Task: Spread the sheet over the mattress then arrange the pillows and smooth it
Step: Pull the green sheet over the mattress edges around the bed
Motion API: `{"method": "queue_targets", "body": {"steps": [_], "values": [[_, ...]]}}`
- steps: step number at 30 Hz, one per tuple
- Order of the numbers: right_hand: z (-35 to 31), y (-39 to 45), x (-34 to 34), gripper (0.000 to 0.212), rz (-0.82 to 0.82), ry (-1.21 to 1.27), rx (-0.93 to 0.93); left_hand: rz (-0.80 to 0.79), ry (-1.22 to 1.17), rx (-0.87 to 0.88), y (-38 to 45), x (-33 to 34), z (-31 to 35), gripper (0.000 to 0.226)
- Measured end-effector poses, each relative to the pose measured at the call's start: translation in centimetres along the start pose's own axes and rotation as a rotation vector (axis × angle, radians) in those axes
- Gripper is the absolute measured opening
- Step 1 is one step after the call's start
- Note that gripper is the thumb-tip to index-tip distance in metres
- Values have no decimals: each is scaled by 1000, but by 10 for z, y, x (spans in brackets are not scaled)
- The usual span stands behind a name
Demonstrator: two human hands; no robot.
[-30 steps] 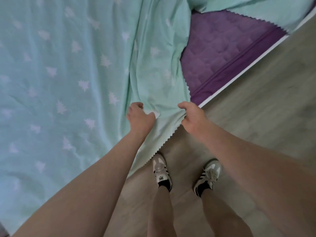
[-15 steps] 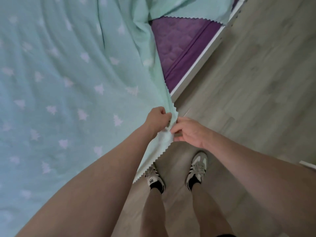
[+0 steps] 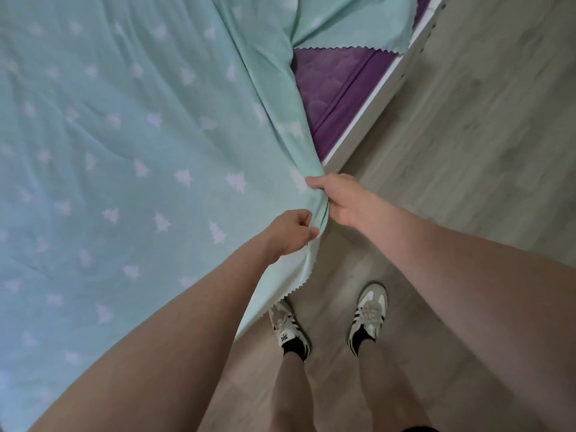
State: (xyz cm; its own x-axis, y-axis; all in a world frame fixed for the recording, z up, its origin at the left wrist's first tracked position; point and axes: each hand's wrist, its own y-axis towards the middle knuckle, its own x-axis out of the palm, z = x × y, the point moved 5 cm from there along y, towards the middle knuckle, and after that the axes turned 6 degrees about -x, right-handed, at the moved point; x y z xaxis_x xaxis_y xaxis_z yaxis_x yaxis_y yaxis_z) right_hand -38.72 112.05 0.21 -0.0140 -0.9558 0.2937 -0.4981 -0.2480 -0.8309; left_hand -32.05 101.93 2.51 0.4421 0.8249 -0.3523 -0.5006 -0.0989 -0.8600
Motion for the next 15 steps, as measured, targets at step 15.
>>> {"method": "queue_targets", "body": {"steps": [15], "values": [[-42,-5,-80,20,74,91,-62,363,-203,-35,22,-19,112,43]]}}
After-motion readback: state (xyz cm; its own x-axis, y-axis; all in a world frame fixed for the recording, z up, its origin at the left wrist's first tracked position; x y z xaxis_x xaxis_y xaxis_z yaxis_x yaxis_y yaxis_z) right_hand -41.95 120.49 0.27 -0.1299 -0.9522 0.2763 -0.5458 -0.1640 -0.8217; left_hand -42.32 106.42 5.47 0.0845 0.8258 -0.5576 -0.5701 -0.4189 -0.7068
